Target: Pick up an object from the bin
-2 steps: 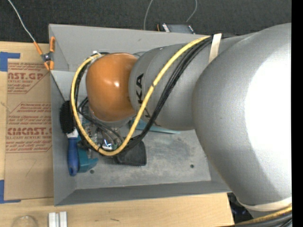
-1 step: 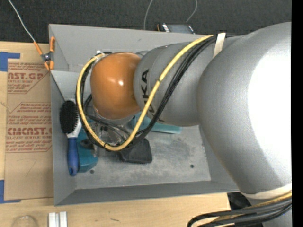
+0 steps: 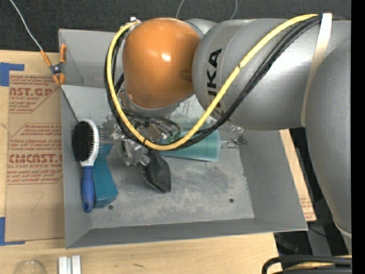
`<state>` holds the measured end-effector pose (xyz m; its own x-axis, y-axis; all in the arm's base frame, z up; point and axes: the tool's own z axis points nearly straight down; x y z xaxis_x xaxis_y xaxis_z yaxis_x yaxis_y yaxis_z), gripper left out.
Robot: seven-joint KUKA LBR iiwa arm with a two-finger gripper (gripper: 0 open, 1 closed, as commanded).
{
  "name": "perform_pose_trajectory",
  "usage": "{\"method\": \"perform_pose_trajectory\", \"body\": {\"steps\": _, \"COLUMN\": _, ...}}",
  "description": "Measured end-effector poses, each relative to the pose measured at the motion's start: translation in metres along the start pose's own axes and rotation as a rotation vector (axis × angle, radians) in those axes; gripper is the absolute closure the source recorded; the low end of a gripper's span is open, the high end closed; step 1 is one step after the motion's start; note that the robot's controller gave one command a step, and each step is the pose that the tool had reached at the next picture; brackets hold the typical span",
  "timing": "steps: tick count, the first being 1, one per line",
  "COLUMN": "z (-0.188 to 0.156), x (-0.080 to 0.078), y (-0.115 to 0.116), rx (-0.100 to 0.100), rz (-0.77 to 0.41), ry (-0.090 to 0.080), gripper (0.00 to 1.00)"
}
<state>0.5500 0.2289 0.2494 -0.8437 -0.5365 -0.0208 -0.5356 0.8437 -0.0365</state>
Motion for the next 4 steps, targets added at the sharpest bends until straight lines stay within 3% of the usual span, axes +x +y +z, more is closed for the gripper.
{"method": "perform_pose_trajectory", "body": {"steps": 1, "z": 0.003, "x": 0.001, "y": 0.001, "rx": -0.002, "rz": 0.000, "ry": 0.006, "gripper": 0.00}}
{"method": "perform_pose_trajectory", "body": {"steps": 2, "z": 0.069, "x": 0.020, "y": 0.017, "rx": -0.003, "rz": 0.179, "ry": 0.009, "gripper": 0.00}}
{"method": "perform_pose_trajectory", "body": {"steps": 3, "z": 0.121, "x": -0.027, "y": -0.007, "rx": -0.001, "rz": 0.121, "ry": -0.007, "gripper": 0.00}}
{"method": "perform_pose_trajectory", "body": {"steps": 4, "z": 0.130, "x": -0.023, "y": -0.006, "rx": -0.005, "rz": 0.121, "ry": 0.011, "gripper": 1.00}}
